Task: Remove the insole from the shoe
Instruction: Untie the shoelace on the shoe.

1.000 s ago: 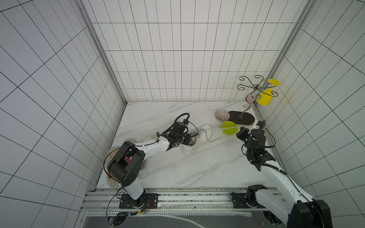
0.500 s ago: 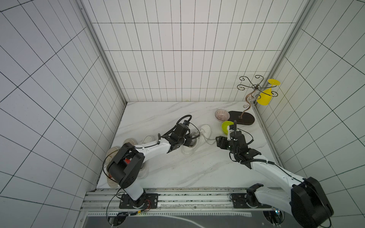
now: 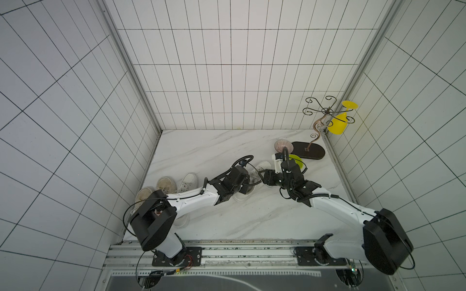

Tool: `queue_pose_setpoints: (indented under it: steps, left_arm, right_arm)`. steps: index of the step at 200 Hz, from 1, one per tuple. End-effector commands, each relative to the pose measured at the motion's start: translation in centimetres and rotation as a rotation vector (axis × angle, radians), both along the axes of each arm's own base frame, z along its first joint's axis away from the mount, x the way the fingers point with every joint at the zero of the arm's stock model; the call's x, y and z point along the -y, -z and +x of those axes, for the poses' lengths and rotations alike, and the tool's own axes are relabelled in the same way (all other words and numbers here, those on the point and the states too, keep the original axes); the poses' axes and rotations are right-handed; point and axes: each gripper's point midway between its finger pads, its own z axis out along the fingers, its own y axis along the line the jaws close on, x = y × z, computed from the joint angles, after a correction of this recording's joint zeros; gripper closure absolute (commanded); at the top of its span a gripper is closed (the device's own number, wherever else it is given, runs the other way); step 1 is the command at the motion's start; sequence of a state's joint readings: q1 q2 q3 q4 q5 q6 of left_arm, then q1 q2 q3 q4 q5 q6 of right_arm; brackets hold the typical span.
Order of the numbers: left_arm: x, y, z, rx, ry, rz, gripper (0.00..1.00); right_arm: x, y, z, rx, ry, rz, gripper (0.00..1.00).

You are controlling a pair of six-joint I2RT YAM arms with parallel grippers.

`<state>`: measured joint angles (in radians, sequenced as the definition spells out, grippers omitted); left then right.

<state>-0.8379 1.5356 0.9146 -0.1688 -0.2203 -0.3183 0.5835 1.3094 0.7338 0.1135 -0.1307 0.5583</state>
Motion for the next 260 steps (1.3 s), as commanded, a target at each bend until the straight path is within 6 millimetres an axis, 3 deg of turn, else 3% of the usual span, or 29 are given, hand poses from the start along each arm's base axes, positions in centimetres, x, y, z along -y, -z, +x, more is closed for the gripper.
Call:
queue_pose_setpoints:
  steps: [1, 29, 73, 118, 153, 214, 236, 260]
  left_arm:
    - [0.7, -5.2, 1.7, 0.163, -0.048, -0.105, 1.0]
    - [0.6, -5.3, 1.7, 0.164, -0.045, -0.098, 1.0]
    - [0.7, -5.9, 1.4, 0.179, -0.032, -0.12, 1.0]
    - [0.9, -6.1, 1.2, 0.186, -0.024, -0.129, 1.0]
    - [1.5, -6.2, 0.7, 0.19, 0.004, -0.142, 1.0]
    - [1.6, -8.0, -0.4, 0.252, -0.005, -0.192, 1.0]
    - [0.6, -8.6, -0.3, 0.277, -0.049, -0.201, 1.0]
    - [0.2, -8.9, -0.4, 0.292, -0.057, -0.209, 1.0]
  right_arm:
    - [-1.9, -3.2, 0.9, 0.045, -0.019, 0.033, 0.43]
    - [-1.8, -2.2, 0.6, 0.042, 0.0, -0.026, 0.44]
    - [-0.4, 0.2, 1.6, 0.008, 0.084, -0.115, 0.55]
    - [-1.2, 1.2, 1.9, -0.019, 0.057, -0.128, 0.65]
    - [-0.9, 2.3, 2.4, -0.038, 0.099, -0.148, 0.59]
    - [1.8, 5.2, 3.6, -0.128, 0.291, -0.267, 0.53]
    - [3.8, 6.7, 3.5, -0.156, 0.372, -0.356, 0.47]
    - [5.9, 6.7, 3.6, -0.142, 0.444, -0.408, 0.38]
